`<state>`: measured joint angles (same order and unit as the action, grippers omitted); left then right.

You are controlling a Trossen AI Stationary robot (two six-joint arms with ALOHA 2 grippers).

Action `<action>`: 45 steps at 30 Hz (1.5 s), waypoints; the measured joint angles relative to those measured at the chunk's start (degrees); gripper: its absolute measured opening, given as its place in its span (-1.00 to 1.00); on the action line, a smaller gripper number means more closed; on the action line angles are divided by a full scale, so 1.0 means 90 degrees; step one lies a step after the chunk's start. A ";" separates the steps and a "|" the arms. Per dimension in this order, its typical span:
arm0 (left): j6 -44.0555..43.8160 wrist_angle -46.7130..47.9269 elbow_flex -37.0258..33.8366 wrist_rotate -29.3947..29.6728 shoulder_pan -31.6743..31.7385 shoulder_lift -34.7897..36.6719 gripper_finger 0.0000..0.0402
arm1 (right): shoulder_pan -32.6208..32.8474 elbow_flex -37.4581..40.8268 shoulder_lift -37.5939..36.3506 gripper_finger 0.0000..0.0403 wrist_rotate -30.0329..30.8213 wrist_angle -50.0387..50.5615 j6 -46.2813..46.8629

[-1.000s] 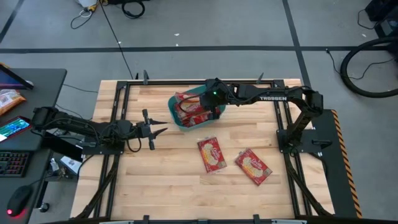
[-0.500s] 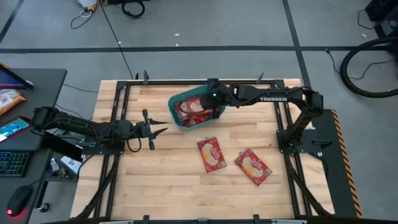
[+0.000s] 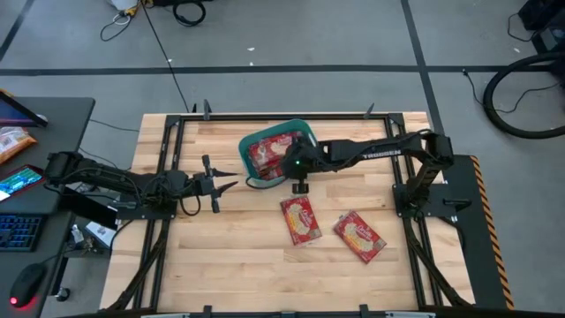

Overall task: Sort popcorn bags into baskets
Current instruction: Put the red popcorn bag into the green bin

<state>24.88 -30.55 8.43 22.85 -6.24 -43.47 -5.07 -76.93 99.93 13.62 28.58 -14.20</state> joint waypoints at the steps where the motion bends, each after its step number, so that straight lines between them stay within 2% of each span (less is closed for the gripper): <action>1: -0.0020 0.0007 0.0002 0.0000 0.0001 0.0000 -0.42 | 0.0029 0.0000 0.0044 -0.46 -0.0004 0.0003 0.0245; 5: -0.0021 0.0044 0.0002 -0.0002 0.0002 -0.0002 -0.42 | 0.0296 0.0000 0.0168 -0.46 -0.0288 0.0153 0.1301; 8: 0.0013 0.0032 0.0002 0.0000 0.0000 -0.0002 -0.42 | 0.0579 -0.0003 0.0244 -0.46 -0.0239 0.0355 0.2035; 12: 0.0045 0.0039 0.0002 0.0000 0.0001 -0.0002 -0.42 | 0.0925 -0.0002 0.0242 -0.46 -0.0109 0.1023 0.3329; 20: 0.0023 0.0039 0.0002 0.0000 0.0001 -0.0002 -0.42 | 0.1771 -0.0002 0.0239 -0.44 -0.0263 0.2714 0.6277; 24: 0.0023 0.0036 0.0002 -0.0002 0.0001 -0.0002 -0.42 | 0.2261 -0.0002 0.0248 -0.38 -0.0661 0.3462 0.7316; 30: -0.0019 0.0044 -0.0002 0.0000 0.0002 -0.0002 -0.42 | 0.2715 -0.0005 0.0599 -0.16 -0.1348 0.3709 0.8633; 37: -0.0258 0.0258 -0.0002 0.0000 0.0002 0.0000 -0.42 | 0.2866 -0.0001 0.1458 -0.07 -0.1920 0.3926 0.8879; 40: -0.0346 0.0447 -0.0010 -0.0001 0.0002 -0.0002 -0.42 | 0.2869 -0.0093 0.1668 -0.07 -0.1904 0.4046 0.9066; 45: -0.0172 0.0277 -0.0010 0.0000 0.0002 -0.0002 -0.42 | 0.3110 -0.0649 0.1962 -0.07 -0.1490 0.4644 0.9675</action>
<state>23.32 -28.05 8.34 22.85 -6.22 -43.48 22.93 -82.76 117.59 0.21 70.37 72.88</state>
